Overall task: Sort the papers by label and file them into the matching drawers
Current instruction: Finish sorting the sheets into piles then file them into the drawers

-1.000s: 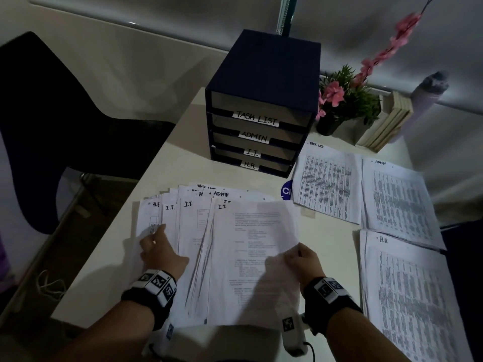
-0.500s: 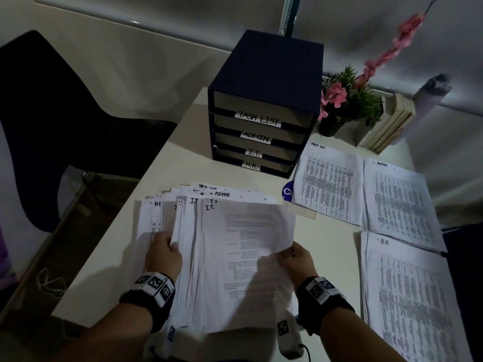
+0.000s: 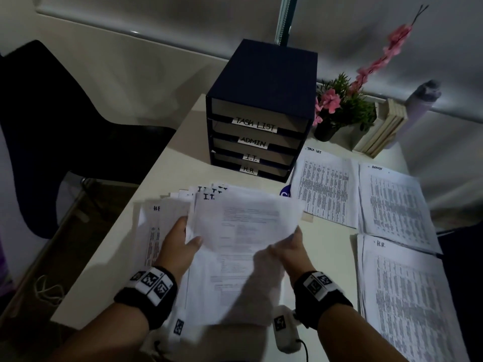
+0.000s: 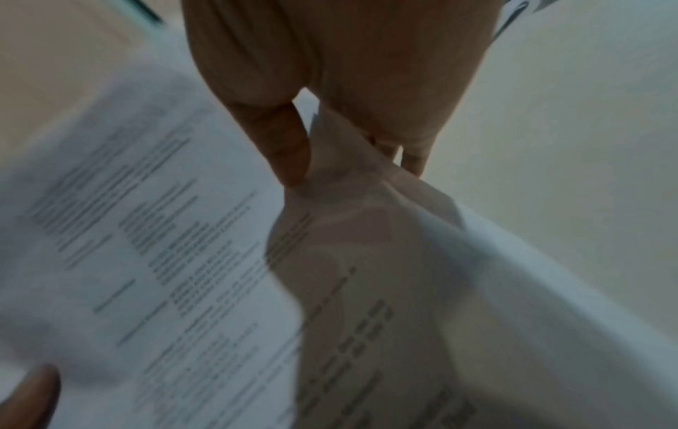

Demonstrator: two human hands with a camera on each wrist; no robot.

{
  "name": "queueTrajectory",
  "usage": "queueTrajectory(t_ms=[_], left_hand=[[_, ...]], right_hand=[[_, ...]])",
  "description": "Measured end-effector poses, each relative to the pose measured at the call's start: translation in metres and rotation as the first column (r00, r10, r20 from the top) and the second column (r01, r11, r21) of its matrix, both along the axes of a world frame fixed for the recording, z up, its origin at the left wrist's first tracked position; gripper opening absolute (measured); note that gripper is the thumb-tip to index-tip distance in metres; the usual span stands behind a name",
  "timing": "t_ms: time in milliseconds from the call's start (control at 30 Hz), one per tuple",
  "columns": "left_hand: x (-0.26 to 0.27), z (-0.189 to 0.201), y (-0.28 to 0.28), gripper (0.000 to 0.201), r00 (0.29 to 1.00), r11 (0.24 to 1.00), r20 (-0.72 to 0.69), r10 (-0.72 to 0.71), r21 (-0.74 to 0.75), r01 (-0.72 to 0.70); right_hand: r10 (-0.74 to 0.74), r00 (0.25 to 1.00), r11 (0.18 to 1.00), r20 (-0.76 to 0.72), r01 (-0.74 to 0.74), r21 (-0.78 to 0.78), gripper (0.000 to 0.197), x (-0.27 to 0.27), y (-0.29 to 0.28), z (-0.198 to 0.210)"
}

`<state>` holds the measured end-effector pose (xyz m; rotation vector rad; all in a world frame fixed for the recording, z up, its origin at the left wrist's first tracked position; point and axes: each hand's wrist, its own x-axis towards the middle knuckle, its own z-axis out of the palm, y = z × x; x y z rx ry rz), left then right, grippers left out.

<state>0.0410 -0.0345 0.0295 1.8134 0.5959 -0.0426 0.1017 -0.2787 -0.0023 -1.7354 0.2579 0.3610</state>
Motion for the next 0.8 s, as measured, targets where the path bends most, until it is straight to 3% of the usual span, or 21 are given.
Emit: queueTrajectory(t_ms=[133, 300, 367, 533, 667, 800], left_hand=[[0.014, 0.043, 0.005, 0.032, 0.976, 0.974, 0.195, 0.094, -0.223, -0.049], [0.021, 0.077, 0.003, 0.014, 0.879, 0.973, 0.432, 0.204, -0.192, -0.131], [0.020, 0.078, 0.001, 0.021, 0.847, 0.964, 0.470, 0.247, -0.211, -0.164], [0.008, 0.054, 0.003, 0.044, 0.856, 0.965, 0.463, 0.232, -0.223, -0.141], [0.007, 0.038, -0.002, 0.059, 0.884, 0.925, 0.355, 0.305, -0.331, -0.186], [0.015, 0.043, -0.016, 0.037, 0.897, 0.926, 0.333, 0.292, -0.334, -0.178]], right_hand=[[-0.072, 0.993, 0.968, 0.095, 0.046, 0.247, 0.059, 0.015, 0.009, 0.049], [-0.111, 0.948, 0.907, 0.297, -0.025, 0.420, 0.049, 0.012, 0.033, 0.100], [-0.106, 0.931, 0.906, 0.348, -0.053, 0.419, 0.051, 0.002, 0.036, 0.103], [-0.035, 0.964, 0.937, 0.262, -0.059, 0.345, 0.056, -0.013, 0.033, 0.087], [0.034, 0.980, 0.929, 0.198, -0.104, 0.356, 0.062, -0.011, 0.039, 0.083], [0.098, 0.964, 0.971, 0.249, -0.147, 0.188, 0.058, -0.008, 0.048, 0.077]])
